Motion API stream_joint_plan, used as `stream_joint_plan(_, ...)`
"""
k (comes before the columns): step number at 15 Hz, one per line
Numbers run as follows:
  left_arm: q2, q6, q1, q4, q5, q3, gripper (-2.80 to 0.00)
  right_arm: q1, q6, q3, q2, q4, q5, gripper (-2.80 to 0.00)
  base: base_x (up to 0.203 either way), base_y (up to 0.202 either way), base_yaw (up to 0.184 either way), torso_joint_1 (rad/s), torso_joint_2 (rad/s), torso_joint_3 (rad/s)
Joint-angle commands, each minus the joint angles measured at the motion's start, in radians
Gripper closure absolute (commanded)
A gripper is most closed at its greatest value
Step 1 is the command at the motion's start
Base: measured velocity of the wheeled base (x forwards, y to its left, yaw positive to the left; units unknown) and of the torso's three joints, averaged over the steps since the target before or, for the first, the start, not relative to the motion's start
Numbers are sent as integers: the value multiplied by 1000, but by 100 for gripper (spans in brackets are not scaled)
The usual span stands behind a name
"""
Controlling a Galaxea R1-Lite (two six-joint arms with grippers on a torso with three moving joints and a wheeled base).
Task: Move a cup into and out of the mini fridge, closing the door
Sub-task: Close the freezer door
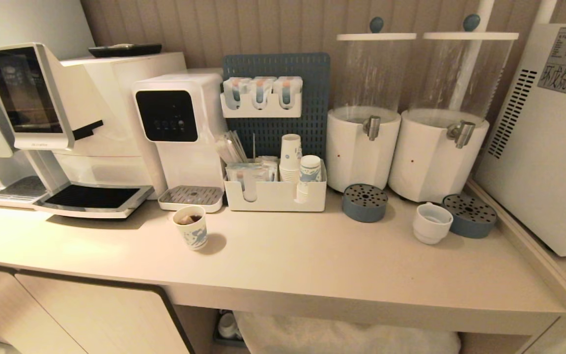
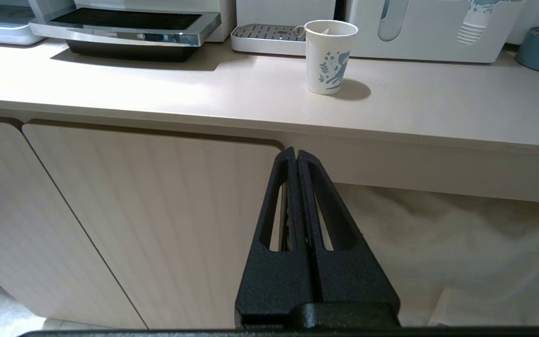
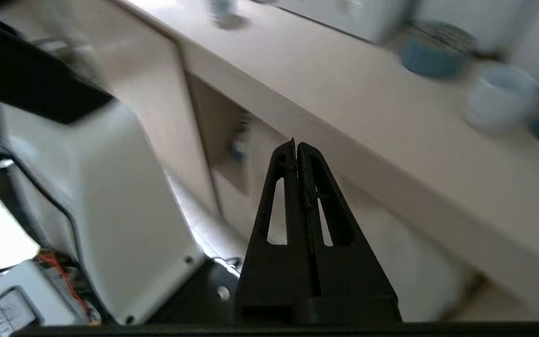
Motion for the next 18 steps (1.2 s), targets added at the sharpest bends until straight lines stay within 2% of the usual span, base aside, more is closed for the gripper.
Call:
stream_joint_plan(1, 2, -1, 0, 0, 0, 0, 0, 18, 19, -13, -197, 51, -150, 0, 0, 0, 0, 0, 0, 0)
stream_joint_plan(3, 2, -1, 0, -1, 0, 0, 0, 3, 63, 0, -291, 34, -390, 0, 0, 0, 0, 0, 0, 0)
stream_joint_plan(5, 2, -1, 0, -1, 0, 0, 0, -2, 230, 16, -290, -45, -619, 0, 0, 0, 0, 0, 0, 0)
stream_joint_plan(6, 2, -1, 0, -1, 0, 0, 0, -2, 255, 68, -289, -111, -668, 0, 0, 0, 0, 0, 0, 0)
stream_joint_plan(8, 2, -1, 0, -1, 0, 0, 0, -3, 259, 265, -288, -311, -744, 0, 0, 0, 0, 0, 0, 0)
stream_joint_plan(11, 2, -1, 0, -1, 0, 0, 0, -4, 169, 595, -288, -697, -802, 0, 0, 0, 0, 0, 0, 0)
stream_joint_plan(12, 2, -1, 0, 0, 0, 0, 0, -4, 147, 657, -288, -748, -804, 0, 0, 0, 0, 0, 0, 0)
stream_joint_plan(13, 2, -1, 0, 0, 0, 0, 0, -5, 127, 682, -288, -745, -787, 0, 0, 0, 0, 0, 0, 0)
stream_joint_plan(15, 2, -1, 0, 0, 0, 0, 0, -4, 107, 657, -287, -634, -669, 0, 0, 0, 0, 0, 0, 0)
stream_joint_plan(16, 2, -1, 0, 0, 0, 0, 0, -4, 104, 632, -287, -529, -650, 0, 0, 0, 0, 0, 0, 0)
stream_joint_plan(18, 2, 1, 0, 2, 0, 0, 0, -3, 131, 624, -288, -515, -640, 0, 0, 0, 0, 0, 0, 0)
